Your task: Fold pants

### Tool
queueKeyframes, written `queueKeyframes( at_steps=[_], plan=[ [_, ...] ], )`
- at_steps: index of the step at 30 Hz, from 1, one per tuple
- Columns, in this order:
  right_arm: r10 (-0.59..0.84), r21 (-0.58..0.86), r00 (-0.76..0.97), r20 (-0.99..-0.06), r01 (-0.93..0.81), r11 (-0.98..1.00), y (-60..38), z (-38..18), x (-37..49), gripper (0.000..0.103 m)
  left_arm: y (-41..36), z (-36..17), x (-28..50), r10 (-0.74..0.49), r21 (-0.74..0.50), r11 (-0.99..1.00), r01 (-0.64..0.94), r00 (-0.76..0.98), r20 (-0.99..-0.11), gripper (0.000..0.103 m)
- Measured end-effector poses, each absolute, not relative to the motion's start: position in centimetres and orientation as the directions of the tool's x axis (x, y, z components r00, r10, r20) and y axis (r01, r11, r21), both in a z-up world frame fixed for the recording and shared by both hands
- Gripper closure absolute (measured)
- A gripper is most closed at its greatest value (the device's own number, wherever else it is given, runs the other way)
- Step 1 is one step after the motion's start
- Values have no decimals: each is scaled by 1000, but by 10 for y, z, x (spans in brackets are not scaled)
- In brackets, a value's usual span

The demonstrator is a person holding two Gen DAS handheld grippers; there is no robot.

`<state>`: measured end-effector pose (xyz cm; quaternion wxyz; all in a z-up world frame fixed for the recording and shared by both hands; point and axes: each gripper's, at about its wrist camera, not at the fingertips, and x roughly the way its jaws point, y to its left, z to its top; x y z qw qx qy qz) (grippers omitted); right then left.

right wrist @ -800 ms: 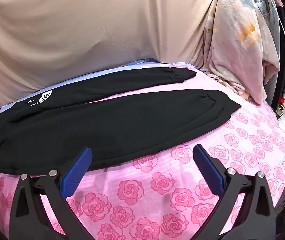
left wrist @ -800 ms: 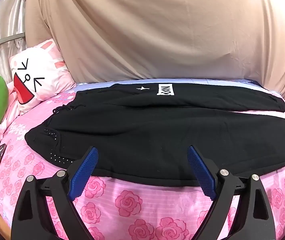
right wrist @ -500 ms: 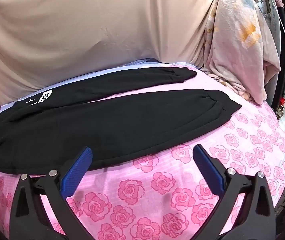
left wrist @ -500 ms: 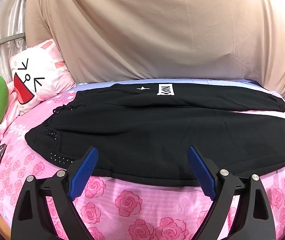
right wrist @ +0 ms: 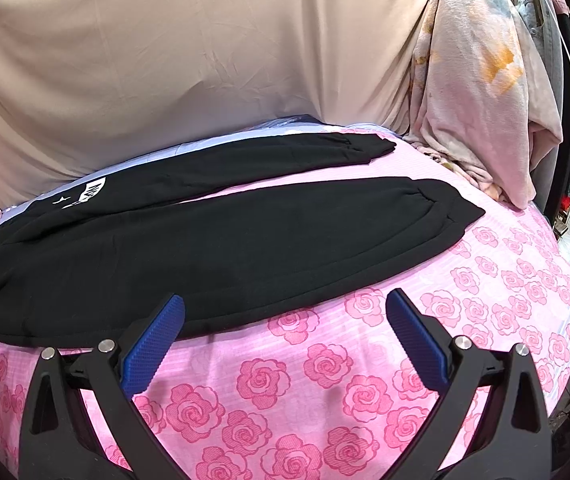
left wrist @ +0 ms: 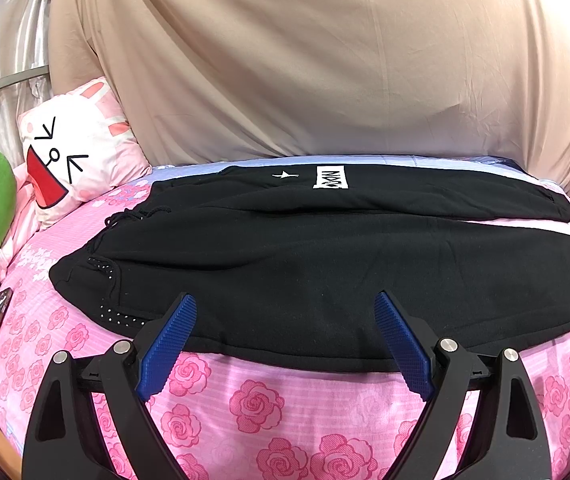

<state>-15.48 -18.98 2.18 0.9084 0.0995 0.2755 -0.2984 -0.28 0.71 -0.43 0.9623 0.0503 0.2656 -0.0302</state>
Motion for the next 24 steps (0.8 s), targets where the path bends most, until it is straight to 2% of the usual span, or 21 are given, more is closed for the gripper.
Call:
queueKeyframes(
  at_steps=[24],
  plan=[
    [-487,16,671,-560,596,803,-189,20,-153,5,6,-4,-2,-30,83,993,84,856,-515,15]
  ],
)
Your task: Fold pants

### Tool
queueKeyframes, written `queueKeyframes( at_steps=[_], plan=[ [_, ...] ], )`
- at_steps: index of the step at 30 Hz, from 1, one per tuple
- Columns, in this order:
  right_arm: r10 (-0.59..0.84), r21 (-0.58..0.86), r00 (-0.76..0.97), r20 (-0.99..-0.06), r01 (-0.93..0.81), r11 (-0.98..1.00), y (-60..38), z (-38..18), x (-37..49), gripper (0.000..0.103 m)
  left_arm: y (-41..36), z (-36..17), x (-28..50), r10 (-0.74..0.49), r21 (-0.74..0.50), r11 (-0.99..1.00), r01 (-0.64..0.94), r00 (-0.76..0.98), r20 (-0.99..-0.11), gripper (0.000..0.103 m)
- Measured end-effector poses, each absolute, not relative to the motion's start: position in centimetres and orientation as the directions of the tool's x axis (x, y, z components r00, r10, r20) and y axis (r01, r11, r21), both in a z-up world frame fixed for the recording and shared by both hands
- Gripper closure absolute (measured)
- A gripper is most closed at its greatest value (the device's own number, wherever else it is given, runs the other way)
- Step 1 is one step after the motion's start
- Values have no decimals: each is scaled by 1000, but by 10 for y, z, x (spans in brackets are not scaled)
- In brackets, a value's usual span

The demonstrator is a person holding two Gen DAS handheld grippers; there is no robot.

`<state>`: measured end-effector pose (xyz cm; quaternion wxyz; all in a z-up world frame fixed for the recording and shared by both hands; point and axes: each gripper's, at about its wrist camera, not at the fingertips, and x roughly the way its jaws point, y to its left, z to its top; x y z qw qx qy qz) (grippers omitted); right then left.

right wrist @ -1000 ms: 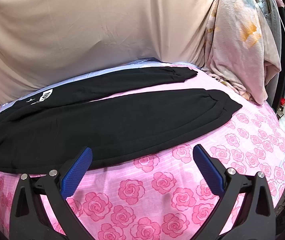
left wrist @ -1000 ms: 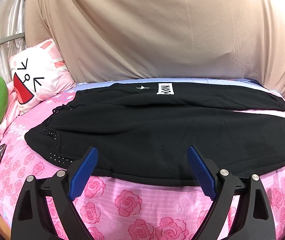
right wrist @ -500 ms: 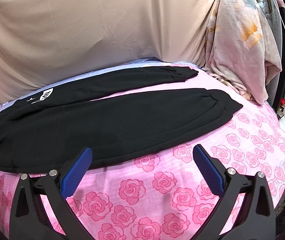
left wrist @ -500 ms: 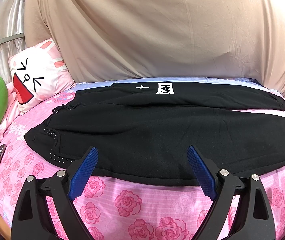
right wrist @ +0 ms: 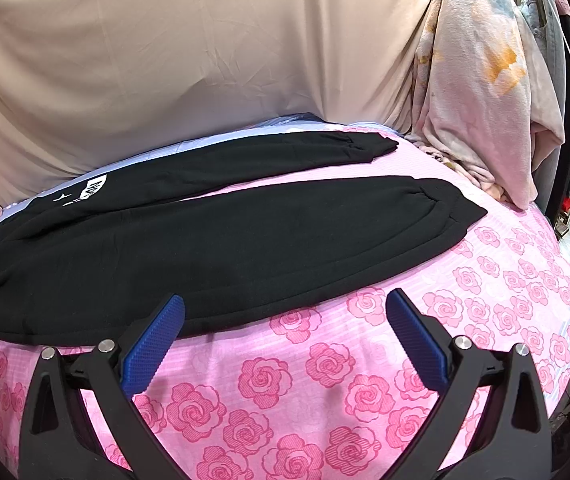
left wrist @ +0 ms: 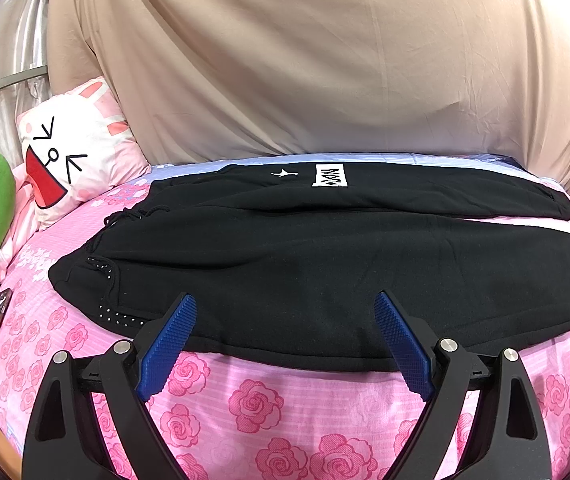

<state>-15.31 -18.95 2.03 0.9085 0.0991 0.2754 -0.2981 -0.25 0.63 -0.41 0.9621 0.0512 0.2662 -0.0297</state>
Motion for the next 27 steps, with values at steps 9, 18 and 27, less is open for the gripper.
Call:
queueKeyframes(
  at_steps=[9,18,27],
  plan=[
    [-487,16,672,-558,596,803,-190,20,-153,5,5,-6,-2,-30,84,993,86,855,-517,15],
    [-356,105,701,-618,522,846,-198,10,-145,5,19,-6,2,-110,-6,992,129,819,-563,14],
    [-305,195,630,-714,598,777,-345,31,-115,5,138,41,111,-191,-248,968,34,741,-644,14]
  ],
)
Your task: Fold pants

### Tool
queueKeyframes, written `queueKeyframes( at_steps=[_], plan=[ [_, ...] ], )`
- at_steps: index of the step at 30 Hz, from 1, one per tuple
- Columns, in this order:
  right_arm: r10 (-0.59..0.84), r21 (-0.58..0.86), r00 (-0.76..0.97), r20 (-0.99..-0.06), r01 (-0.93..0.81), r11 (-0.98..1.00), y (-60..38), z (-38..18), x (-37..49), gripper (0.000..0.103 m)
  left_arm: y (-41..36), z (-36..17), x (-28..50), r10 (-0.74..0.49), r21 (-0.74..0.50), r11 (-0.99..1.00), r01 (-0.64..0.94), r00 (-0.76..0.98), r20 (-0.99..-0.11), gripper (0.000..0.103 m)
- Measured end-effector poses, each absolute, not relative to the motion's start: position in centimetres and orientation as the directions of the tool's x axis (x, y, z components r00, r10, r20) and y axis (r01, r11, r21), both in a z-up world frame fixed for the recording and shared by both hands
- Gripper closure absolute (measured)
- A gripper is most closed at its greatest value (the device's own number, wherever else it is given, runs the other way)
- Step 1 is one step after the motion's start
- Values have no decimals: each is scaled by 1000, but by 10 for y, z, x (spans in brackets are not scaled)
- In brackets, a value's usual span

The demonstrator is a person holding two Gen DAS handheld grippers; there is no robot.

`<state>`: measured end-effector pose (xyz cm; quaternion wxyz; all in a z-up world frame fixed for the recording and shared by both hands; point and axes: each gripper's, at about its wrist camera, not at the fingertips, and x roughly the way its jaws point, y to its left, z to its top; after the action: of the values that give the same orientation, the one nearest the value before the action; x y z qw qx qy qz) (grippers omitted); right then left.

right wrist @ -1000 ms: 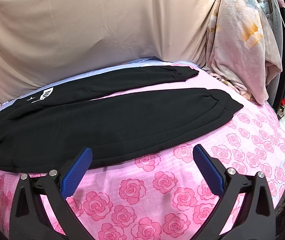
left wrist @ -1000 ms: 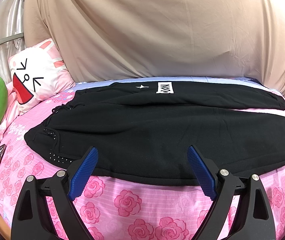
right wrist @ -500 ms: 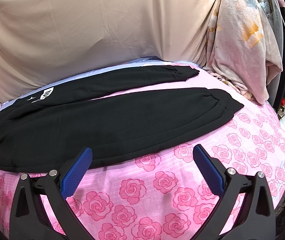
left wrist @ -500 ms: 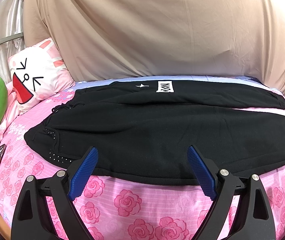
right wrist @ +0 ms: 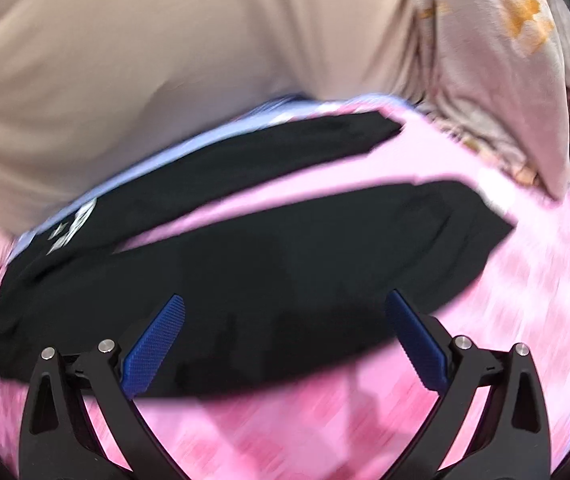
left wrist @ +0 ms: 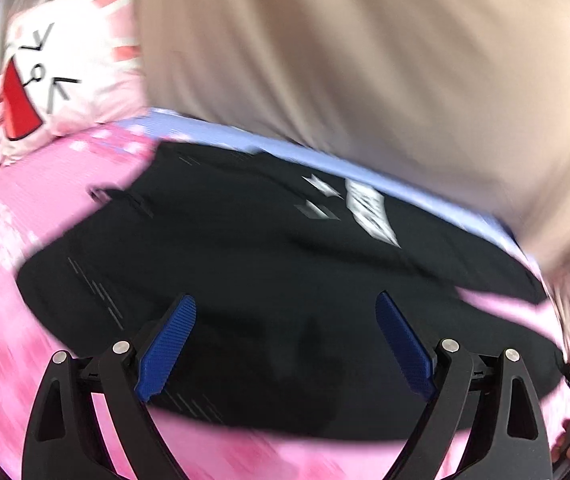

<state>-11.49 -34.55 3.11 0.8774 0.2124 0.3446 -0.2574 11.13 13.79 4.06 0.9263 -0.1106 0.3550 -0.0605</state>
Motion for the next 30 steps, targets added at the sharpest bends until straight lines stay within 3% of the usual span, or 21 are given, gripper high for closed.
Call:
queueKeyframes(
  at_steps=[4,9,16,18,19,20,21,22,23,25,30],
  plan=[
    [-341,164,577,-742,649,743,-422,39,-70,5,187,45,190,-24,-161,979,-124,715,-698,14],
    [-364,150,500,-786,725,672,-502,30,-11,5,233,19,307,-71,-229,952,-204,580,-812,14],
    [-359,162,456,-814,773,613,-562,9,47,5,255,-27,398,-28,-187,931,-315,447,-894,14],
    [-323,183,448,-834,776,603,-575,-1,64,5,252,-26,408,8,-158,937,-311,470,-883,11],
    [-325,180,443,-836,780,599,-577,-4,68,5,250,-27,412,-3,-160,940,-301,463,-887,12],
    [-350,152,431,-832,784,602,-574,-4,73,5,248,-27,415,18,-139,943,-303,461,-887,27],
    [-367,139,443,-818,771,621,-570,-2,76,9,245,-26,417,45,-111,947,-301,466,-884,39],
    [-366,136,455,-812,757,639,-567,0,79,29,242,-23,419,54,-91,955,-281,468,-882,65],
    [-359,131,474,-804,731,670,-560,4,81,37,241,-20,419,32,-105,959,-262,470,-882,80],
    [-291,181,530,-797,669,721,-551,9,82,84,241,-9,413,24,-119,959,-258,492,-870,91],
    [-323,209,635,-701,617,759,-526,61,43,89,250,48,371,-64,-220,956,-193,596,-800,93]
  ],
)
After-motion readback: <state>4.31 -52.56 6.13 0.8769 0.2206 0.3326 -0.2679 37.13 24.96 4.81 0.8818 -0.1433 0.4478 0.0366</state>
